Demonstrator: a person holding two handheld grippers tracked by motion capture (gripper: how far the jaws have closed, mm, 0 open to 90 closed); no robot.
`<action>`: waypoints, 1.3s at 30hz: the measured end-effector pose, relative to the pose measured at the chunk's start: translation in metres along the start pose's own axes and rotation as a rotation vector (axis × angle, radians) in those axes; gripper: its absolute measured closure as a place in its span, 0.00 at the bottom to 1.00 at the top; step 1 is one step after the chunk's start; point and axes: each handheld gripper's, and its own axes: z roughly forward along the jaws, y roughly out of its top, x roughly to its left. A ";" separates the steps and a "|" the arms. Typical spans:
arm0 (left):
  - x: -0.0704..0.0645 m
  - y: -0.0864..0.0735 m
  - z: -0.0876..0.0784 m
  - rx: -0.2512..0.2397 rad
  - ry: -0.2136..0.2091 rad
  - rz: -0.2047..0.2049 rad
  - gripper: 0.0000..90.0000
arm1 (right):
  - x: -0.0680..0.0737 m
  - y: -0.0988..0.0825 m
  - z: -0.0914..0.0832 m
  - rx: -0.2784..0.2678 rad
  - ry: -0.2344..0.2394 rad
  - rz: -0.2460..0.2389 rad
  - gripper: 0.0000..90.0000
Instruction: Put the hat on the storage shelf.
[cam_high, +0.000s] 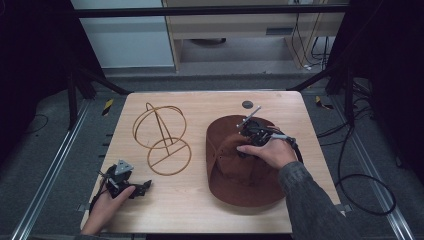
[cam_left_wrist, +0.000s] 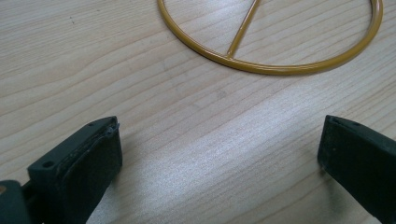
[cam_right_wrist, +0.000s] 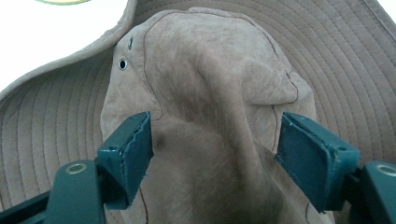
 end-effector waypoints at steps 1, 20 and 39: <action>0.000 0.000 0.000 0.000 0.000 0.000 0.00 | 0.000 0.000 0.000 -0.002 0.003 0.009 0.31; 0.000 0.000 0.000 0.000 0.000 0.000 0.00 | -0.002 -0.007 0.010 0.000 0.033 0.023 0.55; 0.000 0.000 0.000 0.000 0.000 0.000 0.00 | -0.008 -0.011 0.012 -0.009 0.065 0.029 0.92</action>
